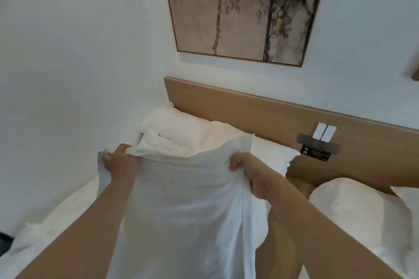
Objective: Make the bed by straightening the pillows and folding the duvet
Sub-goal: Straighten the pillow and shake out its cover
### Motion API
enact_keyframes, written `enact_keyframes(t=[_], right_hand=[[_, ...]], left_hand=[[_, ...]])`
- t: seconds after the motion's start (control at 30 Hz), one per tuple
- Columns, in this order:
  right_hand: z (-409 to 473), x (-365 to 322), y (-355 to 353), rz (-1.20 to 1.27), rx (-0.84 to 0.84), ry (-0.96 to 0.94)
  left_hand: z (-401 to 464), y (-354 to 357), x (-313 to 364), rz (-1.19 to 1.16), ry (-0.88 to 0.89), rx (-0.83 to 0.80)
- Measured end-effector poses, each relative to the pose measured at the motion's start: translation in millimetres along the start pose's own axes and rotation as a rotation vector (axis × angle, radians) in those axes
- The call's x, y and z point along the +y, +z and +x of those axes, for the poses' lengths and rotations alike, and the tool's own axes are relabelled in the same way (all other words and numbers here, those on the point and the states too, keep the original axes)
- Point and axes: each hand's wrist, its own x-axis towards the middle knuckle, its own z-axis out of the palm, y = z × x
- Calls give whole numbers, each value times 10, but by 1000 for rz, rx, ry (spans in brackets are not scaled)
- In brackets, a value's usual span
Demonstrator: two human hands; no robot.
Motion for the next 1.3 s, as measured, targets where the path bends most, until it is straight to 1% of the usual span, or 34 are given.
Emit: enact_keyframes(t=[0.03,0.13,0.23,0.33,0.4,0.5,0.6,0.8,0.9,0.97,1.03,1.07,1.17,1.2,1.27,1.3], right_hand=[[145,22,-165,-6,7,29],[554,3,-558,-14,5,98],[962,-93,-818,-30,-24,123],[1288,-136,-913,-33,-71,168],[1459,-125,-943,-28,-103,192],[1710,-80,-1010,-35,-126,226],[2022,-26,-1138,-62,-131,301],[2845,-51,-1419,-158,-177,290],[3391,-42,-1616,-184,-169,315],[3809,60,-1769,-191,-136,326],[4312,307,-2007,-224,-79,358],[4567,503,-2143,-236,-52,390],[5227,1335,-2627,-382,25,539],[5429,1688,-2801,-427,35,581],[5767,2298,-3069,-505,59,669],[5904,2563,-3165,-562,82,690]], left_hand=[[-58,162,38,34,22,7],[-87,570,43,13,-16,27],[-25,785,34,32,-31,14],[103,920,-42,180,2,-53],[201,1041,-18,211,-13,-74],[382,1308,-4,253,-80,-116],[549,1593,-62,281,-124,-142],[1035,2054,-117,391,-193,-68],[1247,2476,-83,387,-183,-27],[1396,2885,-80,383,-191,3],[1548,3421,-251,442,-180,2],[1609,3722,-425,479,-167,-30],[1612,4680,-1232,603,-93,-206],[1540,5022,-1551,687,-41,-272],[1284,5660,-2187,959,107,-447],[1139,5945,-2494,1059,176,-524]])
